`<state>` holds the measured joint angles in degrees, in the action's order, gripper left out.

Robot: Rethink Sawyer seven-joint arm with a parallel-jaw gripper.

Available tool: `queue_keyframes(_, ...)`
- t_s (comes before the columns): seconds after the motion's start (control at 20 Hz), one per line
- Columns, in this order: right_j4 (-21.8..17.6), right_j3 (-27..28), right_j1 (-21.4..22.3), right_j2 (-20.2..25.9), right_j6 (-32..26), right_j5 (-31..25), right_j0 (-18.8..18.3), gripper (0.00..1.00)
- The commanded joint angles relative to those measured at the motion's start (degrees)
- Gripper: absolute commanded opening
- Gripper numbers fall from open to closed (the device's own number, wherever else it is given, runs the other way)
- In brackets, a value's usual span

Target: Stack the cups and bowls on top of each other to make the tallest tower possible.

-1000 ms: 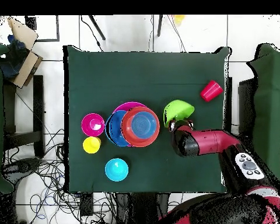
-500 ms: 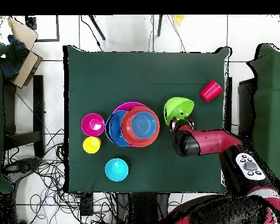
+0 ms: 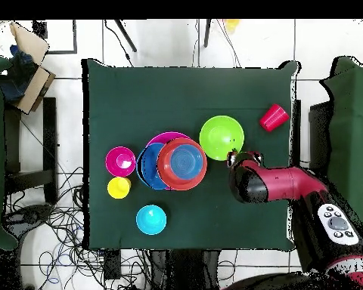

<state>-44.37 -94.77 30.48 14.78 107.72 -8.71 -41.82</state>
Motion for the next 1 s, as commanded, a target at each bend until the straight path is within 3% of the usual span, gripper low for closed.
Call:
queue_keyframes(0.05,3.2,-1.2,4.6,6.5,-5.7,-11.5,0.5,1.00)
queue_keyframes(0.4,4.2,3.5,2.2,8.3,-7.1,-13.9,0.8,1.00)
queue_keyframes(1.0,-0.7,7.0,-6.0,7.0,-4.1,-5.9,0.9,1.00)
